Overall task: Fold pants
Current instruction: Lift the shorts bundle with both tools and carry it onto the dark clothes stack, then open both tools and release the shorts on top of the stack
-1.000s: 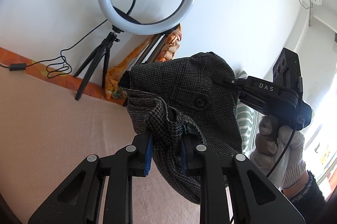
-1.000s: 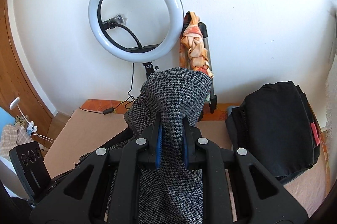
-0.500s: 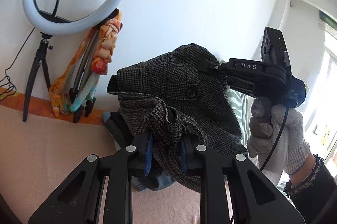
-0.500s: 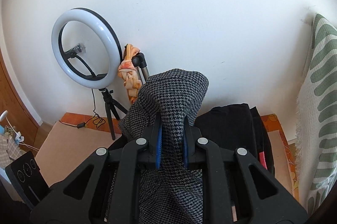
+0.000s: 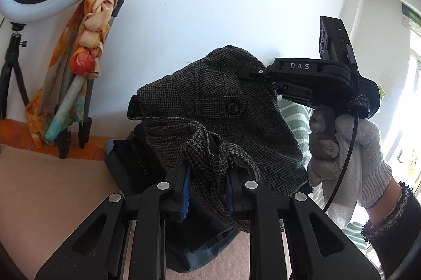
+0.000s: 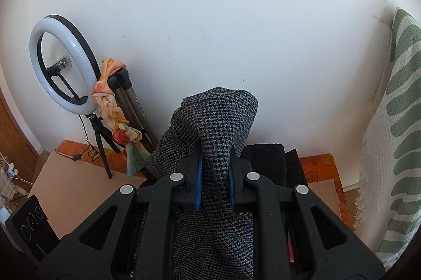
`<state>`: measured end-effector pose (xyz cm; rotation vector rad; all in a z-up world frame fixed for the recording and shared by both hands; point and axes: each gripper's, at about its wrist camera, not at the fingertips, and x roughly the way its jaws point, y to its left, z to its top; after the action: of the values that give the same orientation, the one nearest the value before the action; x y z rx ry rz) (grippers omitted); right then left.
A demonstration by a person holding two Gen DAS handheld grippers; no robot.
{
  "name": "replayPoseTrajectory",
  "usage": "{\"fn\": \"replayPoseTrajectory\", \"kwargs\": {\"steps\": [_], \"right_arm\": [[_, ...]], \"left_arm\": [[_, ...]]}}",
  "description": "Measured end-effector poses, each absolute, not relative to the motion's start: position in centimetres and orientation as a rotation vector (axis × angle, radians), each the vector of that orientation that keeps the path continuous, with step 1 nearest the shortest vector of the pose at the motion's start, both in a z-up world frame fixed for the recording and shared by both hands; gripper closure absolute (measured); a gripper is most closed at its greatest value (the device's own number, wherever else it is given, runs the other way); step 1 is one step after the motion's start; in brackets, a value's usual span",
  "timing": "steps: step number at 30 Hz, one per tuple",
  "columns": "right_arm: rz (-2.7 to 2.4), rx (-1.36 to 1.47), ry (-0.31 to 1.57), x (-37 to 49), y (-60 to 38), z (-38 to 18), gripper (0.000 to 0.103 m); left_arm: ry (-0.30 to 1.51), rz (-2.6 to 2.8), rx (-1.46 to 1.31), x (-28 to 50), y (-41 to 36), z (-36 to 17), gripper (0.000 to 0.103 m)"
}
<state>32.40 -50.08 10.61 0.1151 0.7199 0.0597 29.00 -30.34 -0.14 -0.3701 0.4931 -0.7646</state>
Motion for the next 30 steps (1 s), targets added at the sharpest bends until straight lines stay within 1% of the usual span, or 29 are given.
{"fn": "replayPoseTrajectory", "kwargs": {"steps": [8,18,24,29,30], "right_arm": [[0.048,0.13,0.769,34.1,-52.8,7.4,0.087],[0.011,0.176,0.824,35.5,-56.0,3.6,0.086],[-0.051,0.164,0.849,36.2,-56.5,1.7,0.084],[-0.129,0.139,0.877,36.4,-57.3,1.0,0.076],[-0.143,0.139,0.883,36.3,-57.5,0.9,0.07]], "left_arm": [[0.535,-0.762,-0.356,29.2,-32.1,-1.6,0.084],[0.609,-0.728,-0.349,28.8,-32.0,-2.7,0.083],[0.664,-0.702,-0.318,28.4,-31.6,-2.7,0.081],[0.715,-0.715,-0.284,28.3,-31.4,-2.8,0.074],[0.721,-0.718,-0.276,28.3,-31.3,-2.8,0.074]]}}
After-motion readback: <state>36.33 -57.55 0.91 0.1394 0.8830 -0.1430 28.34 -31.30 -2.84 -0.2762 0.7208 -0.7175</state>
